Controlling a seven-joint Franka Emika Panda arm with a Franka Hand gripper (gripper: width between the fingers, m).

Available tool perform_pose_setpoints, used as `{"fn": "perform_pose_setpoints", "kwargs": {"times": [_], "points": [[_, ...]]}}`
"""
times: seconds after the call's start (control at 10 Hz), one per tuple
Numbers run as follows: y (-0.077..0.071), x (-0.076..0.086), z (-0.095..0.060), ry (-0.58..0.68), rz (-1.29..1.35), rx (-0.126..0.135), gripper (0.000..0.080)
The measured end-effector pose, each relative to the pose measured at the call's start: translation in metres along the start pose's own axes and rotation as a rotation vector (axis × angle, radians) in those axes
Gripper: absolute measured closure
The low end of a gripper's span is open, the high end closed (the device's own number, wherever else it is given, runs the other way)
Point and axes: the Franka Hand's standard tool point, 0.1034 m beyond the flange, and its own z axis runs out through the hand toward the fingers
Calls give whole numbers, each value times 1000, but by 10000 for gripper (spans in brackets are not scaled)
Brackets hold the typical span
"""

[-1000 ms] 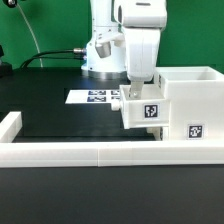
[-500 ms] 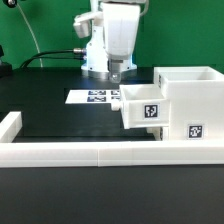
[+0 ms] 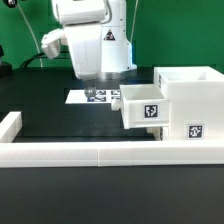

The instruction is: Assemble drawer

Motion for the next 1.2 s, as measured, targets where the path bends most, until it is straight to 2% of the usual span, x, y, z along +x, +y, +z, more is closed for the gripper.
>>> {"fn": "perform_pose_setpoints", "kwargs": {"times": [0.2, 0.4, 0.9, 1.2], "points": [[7, -3, 11, 62, 27, 28, 150], [11, 18, 19, 70, 89, 38, 150], [18, 68, 24, 72, 185, 51, 150], [19, 86, 27, 73, 201, 59, 150]]}}
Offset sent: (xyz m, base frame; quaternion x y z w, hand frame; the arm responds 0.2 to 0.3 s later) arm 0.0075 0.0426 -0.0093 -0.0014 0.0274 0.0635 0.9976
